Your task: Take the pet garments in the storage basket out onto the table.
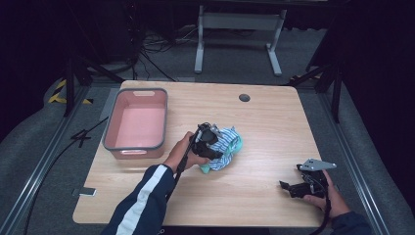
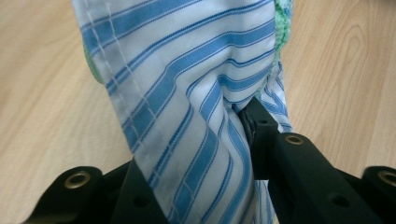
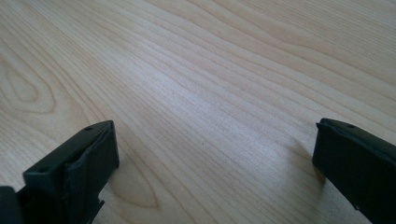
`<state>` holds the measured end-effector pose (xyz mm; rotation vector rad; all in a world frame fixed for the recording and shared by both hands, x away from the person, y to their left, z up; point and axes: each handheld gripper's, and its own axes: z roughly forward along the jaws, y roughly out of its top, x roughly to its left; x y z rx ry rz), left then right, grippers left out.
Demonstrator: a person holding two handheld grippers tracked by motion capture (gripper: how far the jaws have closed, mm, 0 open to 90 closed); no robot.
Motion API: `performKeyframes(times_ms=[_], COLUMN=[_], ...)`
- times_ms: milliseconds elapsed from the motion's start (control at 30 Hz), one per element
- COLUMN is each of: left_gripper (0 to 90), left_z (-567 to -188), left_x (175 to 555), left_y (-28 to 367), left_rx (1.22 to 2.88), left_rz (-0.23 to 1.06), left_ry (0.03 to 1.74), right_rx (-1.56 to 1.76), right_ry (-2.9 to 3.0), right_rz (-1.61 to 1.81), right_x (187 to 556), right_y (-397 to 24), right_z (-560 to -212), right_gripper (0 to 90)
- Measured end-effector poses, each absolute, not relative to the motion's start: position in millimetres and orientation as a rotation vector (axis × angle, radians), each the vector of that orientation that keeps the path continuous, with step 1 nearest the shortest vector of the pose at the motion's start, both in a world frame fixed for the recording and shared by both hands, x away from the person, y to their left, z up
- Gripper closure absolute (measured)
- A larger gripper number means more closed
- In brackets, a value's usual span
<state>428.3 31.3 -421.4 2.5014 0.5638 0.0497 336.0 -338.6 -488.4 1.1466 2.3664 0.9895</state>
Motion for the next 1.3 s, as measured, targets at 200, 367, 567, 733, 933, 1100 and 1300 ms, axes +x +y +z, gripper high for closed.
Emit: performKeyframes(times_ms=[200, 367, 567, 733, 933, 1100, 1300], left_gripper=[65.0, 62.0, 48.1, 34.4, 26.9, 25.7, 24.0], left_z=[-436, -444, -449, -445, -438, -433, -425], left_x=[426, 425, 425, 424, 425, 424, 420], left_y=[21, 16, 13, 16, 25, 30, 36], left_rx=[2.529, 2.559, 2.561, 2.531, 2.493, 2.487, 2.498], left_rz=[0.022, 0.027, 0.028, 0.064, 0.072, 0.085, 0.122], left_ry=[0.555, 0.55, 0.58, 0.597, 0.609, 0.603, 0.562], right_rx=[1.144, 1.146, 1.145, 1.146, 1.146, 1.146, 1.146], right_ry=[2.367, 2.367, 2.366, 2.367, 2.367, 2.367, 2.366], right_rz=[0.99, 0.99, 0.99, 0.989, 0.99, 0.99, 0.989], right_x=[336, 336, 336, 336, 336, 336, 336], right_y=[-339, -339, -339, -339, -339, -339, -339], right_z=[-488, -488, -488, -488, -488, -488, -488], right_gripper=[0.7, 0.7, 0.7, 0.7, 0.7, 0.7, 0.7])
